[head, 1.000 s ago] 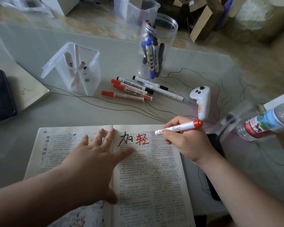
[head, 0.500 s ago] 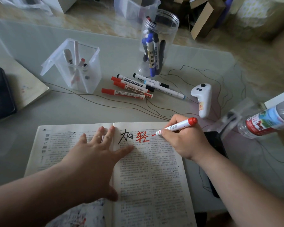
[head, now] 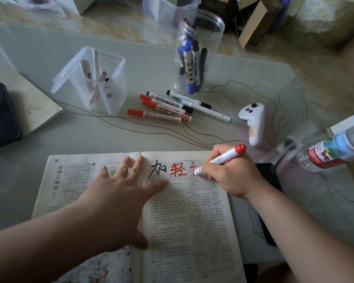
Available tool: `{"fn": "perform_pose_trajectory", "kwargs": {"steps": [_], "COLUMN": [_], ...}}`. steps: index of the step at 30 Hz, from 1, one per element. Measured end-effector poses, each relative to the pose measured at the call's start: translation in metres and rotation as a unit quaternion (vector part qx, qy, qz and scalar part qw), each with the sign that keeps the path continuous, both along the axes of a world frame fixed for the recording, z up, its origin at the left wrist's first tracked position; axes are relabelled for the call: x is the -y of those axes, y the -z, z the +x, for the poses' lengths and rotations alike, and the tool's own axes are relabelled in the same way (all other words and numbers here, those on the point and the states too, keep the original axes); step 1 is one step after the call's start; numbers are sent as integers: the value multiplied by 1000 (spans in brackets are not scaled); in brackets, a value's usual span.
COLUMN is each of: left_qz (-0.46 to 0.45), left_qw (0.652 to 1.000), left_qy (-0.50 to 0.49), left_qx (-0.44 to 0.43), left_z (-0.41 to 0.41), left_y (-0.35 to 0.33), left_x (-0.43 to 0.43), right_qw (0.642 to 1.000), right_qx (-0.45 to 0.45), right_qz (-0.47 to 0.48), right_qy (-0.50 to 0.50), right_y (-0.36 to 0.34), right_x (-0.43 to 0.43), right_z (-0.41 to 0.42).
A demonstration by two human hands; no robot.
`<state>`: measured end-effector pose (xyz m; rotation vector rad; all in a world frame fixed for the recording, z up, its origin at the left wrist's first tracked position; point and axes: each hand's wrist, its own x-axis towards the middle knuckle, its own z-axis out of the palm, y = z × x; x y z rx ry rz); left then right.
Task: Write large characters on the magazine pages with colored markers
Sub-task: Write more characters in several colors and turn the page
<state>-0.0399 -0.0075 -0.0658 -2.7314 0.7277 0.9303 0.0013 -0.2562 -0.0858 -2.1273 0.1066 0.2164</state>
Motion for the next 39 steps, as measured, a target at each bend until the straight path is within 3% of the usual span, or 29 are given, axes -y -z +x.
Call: {"fn": "perform_pose_trajectory", "kwargs": {"steps": [4, 9, 21, 35, 39], "left_qz": [1, -1, -5, -5, -7], "left_qw": [1000, 1000, 1000, 1000, 1000], "left_qy": [-2, -2, -5, -6, -7], "left_qx": [-2, -1, 2, 1, 0], "left_z": [0, -1, 0, 0, 0], "left_y": [-1, -1, 0, 0, 0], "left_x": [0, 1, 0, 1, 2], "right_qw": [999, 999, 998, 998, 1000], "right_qx": [0, 20, 60, 25, 26], "right_qz": [44, 15, -7, -46, -12], "right_qy": [2, -23, 35, 35, 13], "right_y": [0, 1, -2, -3, -4], "right_x": [1, 1, 7, 11, 12], "right_z": [-2, -3, 1, 5, 2]}}
